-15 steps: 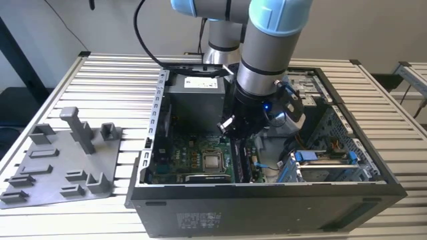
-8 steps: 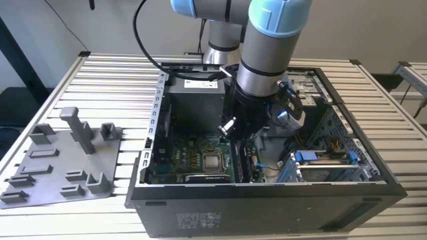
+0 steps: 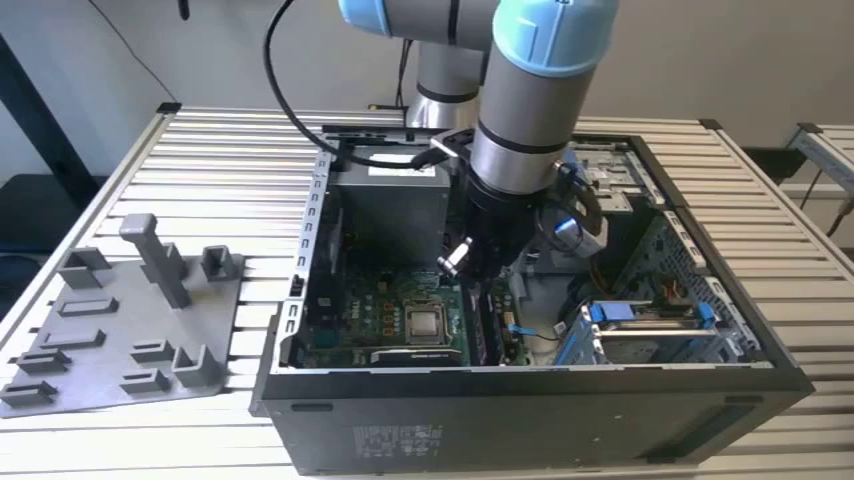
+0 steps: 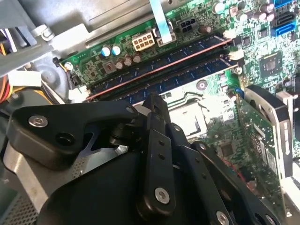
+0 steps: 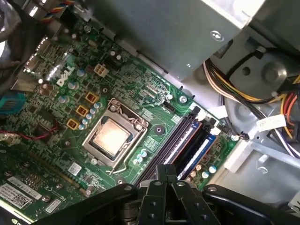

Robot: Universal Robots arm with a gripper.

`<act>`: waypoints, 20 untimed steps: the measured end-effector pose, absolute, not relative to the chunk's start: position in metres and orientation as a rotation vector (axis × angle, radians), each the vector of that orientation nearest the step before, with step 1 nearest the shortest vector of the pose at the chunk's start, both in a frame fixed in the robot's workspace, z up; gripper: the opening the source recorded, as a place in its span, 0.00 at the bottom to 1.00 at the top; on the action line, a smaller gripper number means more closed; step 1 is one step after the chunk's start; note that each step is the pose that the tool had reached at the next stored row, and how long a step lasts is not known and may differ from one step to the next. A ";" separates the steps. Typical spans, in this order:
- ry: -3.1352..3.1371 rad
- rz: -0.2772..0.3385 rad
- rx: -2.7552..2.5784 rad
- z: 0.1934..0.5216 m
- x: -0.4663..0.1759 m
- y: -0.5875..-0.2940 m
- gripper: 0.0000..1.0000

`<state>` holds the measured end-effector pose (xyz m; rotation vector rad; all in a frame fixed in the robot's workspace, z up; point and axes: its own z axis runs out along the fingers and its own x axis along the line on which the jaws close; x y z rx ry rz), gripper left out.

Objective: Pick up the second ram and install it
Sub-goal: 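Press down the second ram until it locks into place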

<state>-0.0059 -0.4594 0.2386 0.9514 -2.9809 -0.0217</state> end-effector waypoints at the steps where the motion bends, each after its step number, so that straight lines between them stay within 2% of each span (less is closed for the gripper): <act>1: -2.977 -0.021 0.968 0.239 -0.006 -0.459 0.11; 20: -2.777 -0.013 1.458 0.238 -0.006 -0.459 0.11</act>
